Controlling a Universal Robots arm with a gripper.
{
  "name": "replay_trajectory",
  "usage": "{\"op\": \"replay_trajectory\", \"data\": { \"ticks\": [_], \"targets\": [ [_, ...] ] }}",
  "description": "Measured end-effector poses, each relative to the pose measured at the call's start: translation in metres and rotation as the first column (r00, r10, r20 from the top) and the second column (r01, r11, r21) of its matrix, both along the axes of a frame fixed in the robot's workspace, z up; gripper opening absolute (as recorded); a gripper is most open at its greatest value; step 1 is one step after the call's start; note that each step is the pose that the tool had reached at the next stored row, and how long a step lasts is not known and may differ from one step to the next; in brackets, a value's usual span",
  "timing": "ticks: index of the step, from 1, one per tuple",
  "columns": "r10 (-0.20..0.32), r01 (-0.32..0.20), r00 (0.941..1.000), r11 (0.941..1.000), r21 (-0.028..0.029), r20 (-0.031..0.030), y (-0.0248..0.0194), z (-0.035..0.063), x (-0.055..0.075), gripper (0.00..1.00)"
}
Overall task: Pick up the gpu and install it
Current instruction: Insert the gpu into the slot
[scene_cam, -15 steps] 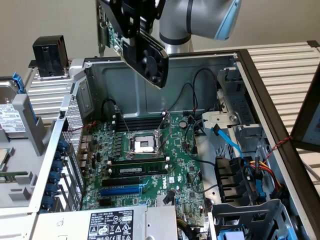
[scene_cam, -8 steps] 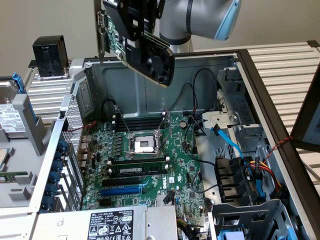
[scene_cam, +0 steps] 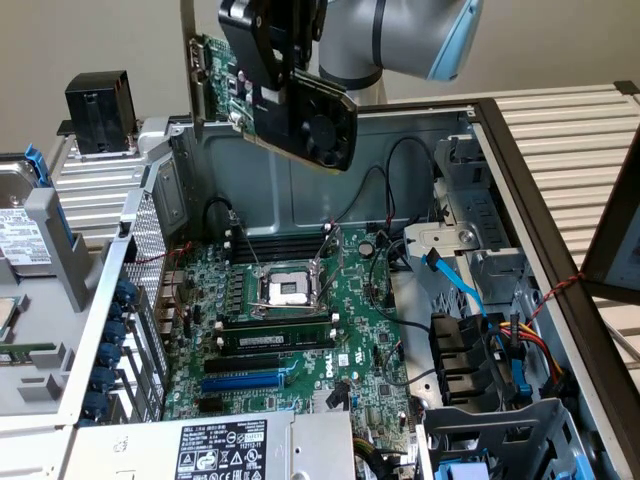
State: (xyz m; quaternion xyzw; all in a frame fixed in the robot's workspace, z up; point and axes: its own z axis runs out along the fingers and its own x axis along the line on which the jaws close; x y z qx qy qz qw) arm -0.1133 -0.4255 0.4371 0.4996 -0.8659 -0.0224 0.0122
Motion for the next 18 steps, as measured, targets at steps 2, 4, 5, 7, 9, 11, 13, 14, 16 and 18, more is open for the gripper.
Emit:
{"op": "replay_trajectory", "data": {
  "ticks": [2,4,5,7,9,11,13,14,16,18],
  "targets": [
    [0.032,-0.032,0.9995,0.9995,0.0006,0.0002,0.0000,-0.0018,0.000,0.28],
    [0.069,-0.069,0.9976,0.9976,0.0006,0.0031,0.0000,-0.0032,0.000,0.28],
    [0.087,-0.087,0.9962,0.9962,0.0004,0.0051,0.0000,-0.0038,0.000,0.28],
    [0.124,-0.124,0.9923,0.9923,0.0002,0.0076,0.0000,-0.0050,0.000,0.28],
    [0.159,-0.159,0.9872,0.9872,0.0016,0.0094,0.0000,-0.0060,0.000,0.28],
    [0.194,-0.194,0.9809,0.9809,0.0062,0.0113,-0.0001,-0.0069,0.000,0.28],
    [0.230,-0.230,0.9731,0.9730,0.0128,0.0130,0.0000,-0.0082,0.000,0.28],
    [0.248,-0.248,0.9687,0.9687,0.0129,0.0137,0.0001,-0.0090,0.000,0.28],
    [0.284,-0.284,0.9588,0.9588,0.0122,0.0160,0.0000,-0.0104,0.000,0.28],
    [0.318,-0.318,0.9480,0.9480,0.0115,0.0183,0.0000,-0.0120,0.000,0.28]
  ]
}}
